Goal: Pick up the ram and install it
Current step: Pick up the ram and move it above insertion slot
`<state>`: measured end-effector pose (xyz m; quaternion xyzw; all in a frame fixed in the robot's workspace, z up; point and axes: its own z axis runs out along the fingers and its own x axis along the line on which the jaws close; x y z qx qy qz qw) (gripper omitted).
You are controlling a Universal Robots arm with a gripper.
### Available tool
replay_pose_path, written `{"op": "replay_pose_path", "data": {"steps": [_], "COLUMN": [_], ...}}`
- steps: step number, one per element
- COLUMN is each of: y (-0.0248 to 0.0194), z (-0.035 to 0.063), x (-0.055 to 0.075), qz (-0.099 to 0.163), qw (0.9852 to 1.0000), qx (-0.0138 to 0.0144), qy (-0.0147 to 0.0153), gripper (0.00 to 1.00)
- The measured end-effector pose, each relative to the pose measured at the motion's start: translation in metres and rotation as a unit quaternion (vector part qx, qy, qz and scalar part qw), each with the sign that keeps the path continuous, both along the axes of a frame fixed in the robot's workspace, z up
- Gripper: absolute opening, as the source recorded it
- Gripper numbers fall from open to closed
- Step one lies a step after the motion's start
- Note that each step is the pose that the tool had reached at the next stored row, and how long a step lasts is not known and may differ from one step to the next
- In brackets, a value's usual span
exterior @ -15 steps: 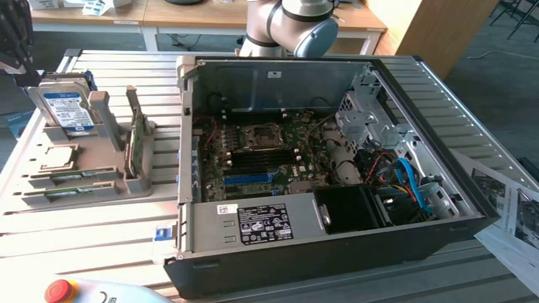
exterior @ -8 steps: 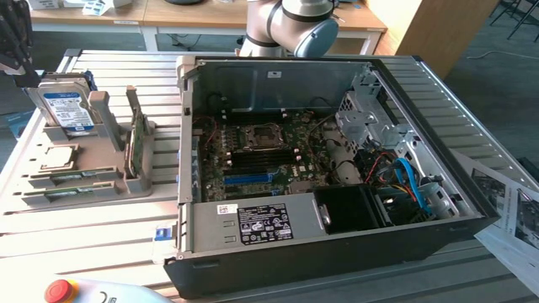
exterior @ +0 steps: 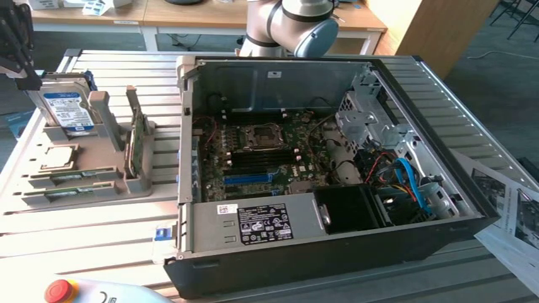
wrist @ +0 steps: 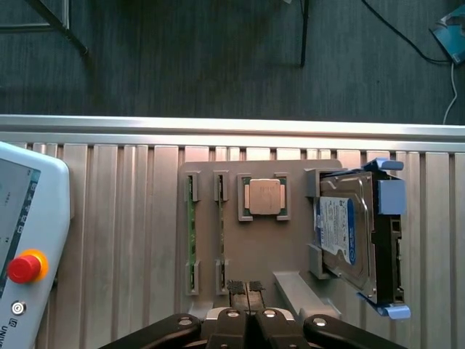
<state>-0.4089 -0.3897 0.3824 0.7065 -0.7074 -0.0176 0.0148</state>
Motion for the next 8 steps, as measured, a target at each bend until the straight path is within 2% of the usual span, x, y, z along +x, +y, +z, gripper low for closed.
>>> {"op": "replay_pose_path", "data": {"steps": [8], "y": [-0.0008], "z": [-0.0088], "x": [0.0000], "qz": [0.000], "qw": [1.0000], "qx": [0.0000], "qy": [0.0001], "gripper": [0.11]}}
